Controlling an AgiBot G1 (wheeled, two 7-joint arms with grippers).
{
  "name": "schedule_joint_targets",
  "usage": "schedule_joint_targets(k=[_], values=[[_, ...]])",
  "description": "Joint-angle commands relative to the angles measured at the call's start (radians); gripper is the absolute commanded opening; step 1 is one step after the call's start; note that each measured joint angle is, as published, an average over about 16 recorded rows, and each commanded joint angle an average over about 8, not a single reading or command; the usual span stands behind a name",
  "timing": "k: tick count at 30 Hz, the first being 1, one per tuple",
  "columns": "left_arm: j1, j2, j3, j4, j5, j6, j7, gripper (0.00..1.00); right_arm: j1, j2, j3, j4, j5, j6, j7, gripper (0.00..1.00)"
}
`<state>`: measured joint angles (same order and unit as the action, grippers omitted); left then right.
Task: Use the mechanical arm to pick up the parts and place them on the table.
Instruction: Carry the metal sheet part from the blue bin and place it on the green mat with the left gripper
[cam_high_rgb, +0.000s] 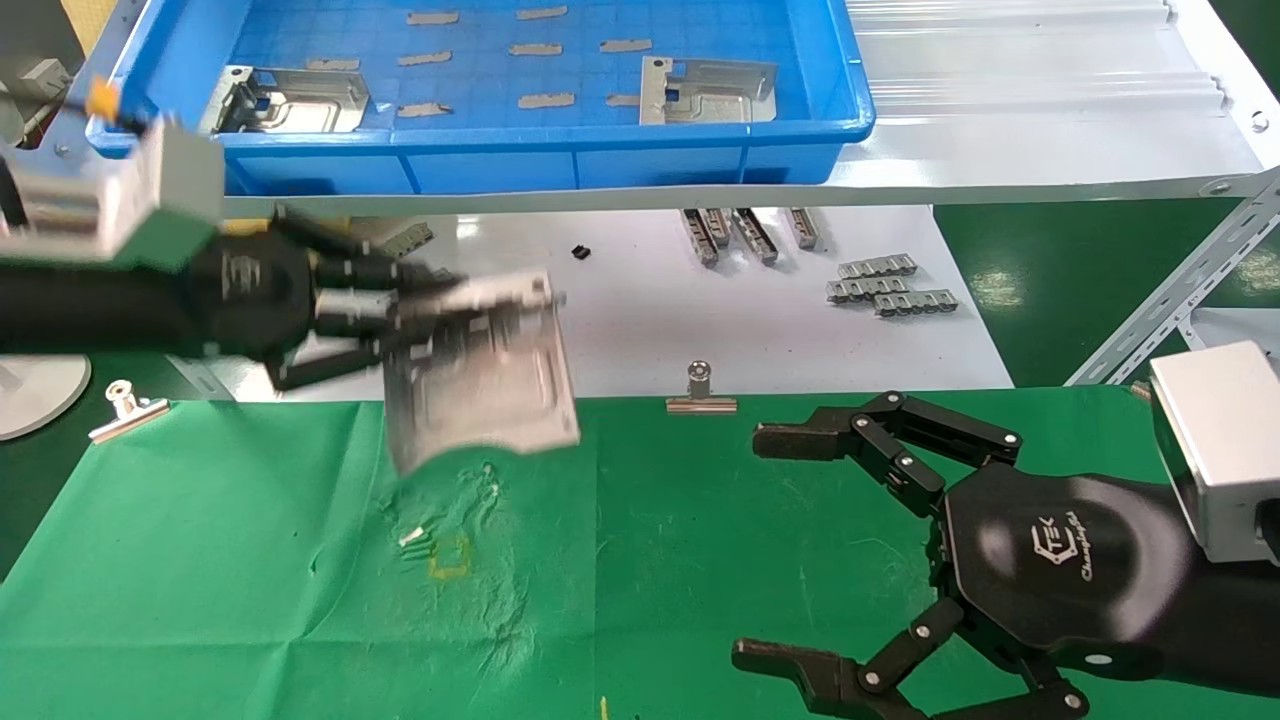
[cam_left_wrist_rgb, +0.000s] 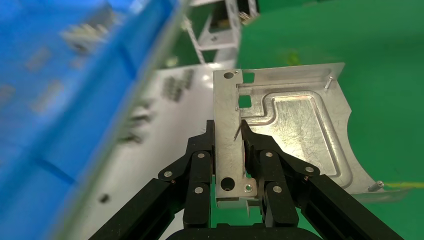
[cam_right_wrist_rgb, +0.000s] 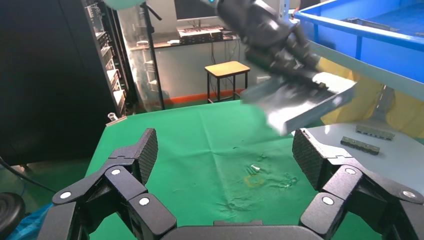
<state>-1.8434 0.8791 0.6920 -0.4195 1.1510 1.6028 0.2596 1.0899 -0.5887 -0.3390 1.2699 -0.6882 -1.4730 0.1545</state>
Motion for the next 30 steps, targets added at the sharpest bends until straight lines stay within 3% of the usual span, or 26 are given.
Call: schedule_joint_targets(k=[1, 6, 14, 15, 22, 23, 30], values=[[0.039, -0.033, 0.039, -0.051, -0.036, -0.002, -0.017, 0.00, 0.000, 0.000, 0.000, 0.000, 0.000, 0.000, 0.000, 1.00], [0.077, -0.026, 0.134, -0.009, -0.003, -0.022, 0.035, 0.00, 0.000, 0.000, 0.000, 0.000, 0.000, 0.000, 0.000, 1.00], [0.072, 0.069, 0.220, 0.160, 0.121, -0.104, 0.231, 0.00, 0.000, 0.000, 0.000, 0.000, 0.000, 0.000, 0.000, 1.00], [0.070, 0.079, 0.224, 0.180, 0.129, -0.112, 0.253, 0.05, 0.000, 0.000, 0.000, 0.000, 0.000, 0.000, 0.000, 1.00], [0.067, 0.129, 0.236, 0.273, 0.150, -0.121, 0.371, 0.92, 0.000, 0.000, 0.000, 0.000, 0.000, 0.000, 0.000, 1.00], [0.066, 0.135, 0.237, 0.283, 0.152, -0.122, 0.385, 0.99, 0.000, 0.000, 0.000, 0.000, 0.000, 0.000, 0.000, 1.00], [0.047, 0.171, 0.244, 0.340, 0.164, -0.132, 0.436, 1.00, 0.000, 0.000, -0.001, 0.000, 0.000, 0.000, 0.000, 1.00]])
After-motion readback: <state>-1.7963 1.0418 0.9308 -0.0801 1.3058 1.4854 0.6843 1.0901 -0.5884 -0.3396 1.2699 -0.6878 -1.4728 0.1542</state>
